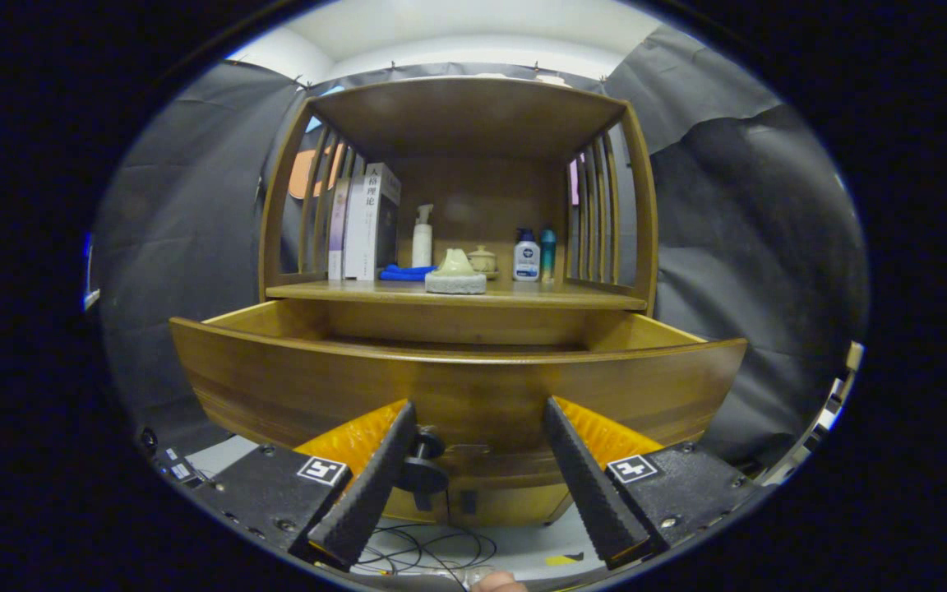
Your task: Pull open the drawer, take out the items inside it, and place them on the countertop above the cabinet.
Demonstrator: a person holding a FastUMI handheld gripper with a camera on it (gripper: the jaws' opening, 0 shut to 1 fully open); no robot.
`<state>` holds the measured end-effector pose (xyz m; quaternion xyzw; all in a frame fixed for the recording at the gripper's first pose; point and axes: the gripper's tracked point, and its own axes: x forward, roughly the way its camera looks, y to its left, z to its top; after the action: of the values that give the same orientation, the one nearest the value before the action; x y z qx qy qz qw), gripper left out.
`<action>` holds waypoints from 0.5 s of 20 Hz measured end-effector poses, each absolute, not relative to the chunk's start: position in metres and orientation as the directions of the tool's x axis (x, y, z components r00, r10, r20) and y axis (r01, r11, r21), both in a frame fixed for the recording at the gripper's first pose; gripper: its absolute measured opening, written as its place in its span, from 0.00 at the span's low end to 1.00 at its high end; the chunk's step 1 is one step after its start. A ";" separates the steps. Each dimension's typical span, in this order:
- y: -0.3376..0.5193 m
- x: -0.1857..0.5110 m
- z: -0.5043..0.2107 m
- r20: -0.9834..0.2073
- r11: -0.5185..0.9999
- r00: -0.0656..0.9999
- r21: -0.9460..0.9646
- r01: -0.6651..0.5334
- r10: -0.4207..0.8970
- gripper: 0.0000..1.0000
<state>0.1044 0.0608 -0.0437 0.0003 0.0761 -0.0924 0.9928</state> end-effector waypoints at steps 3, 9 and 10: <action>0.059 0.117 -0.039 -0.138 0.984 0.975 -0.005 0.177 -0.176 1.00; 0.056 0.154 -0.036 -0.149 0.983 0.972 -0.002 0.181 -0.180 0.99; 0.054 0.161 -0.036 -0.154 0.983 0.971 -0.003 0.182 -0.181 0.99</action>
<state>0.1614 0.0545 -0.0361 0.0054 0.0770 -0.0915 0.9928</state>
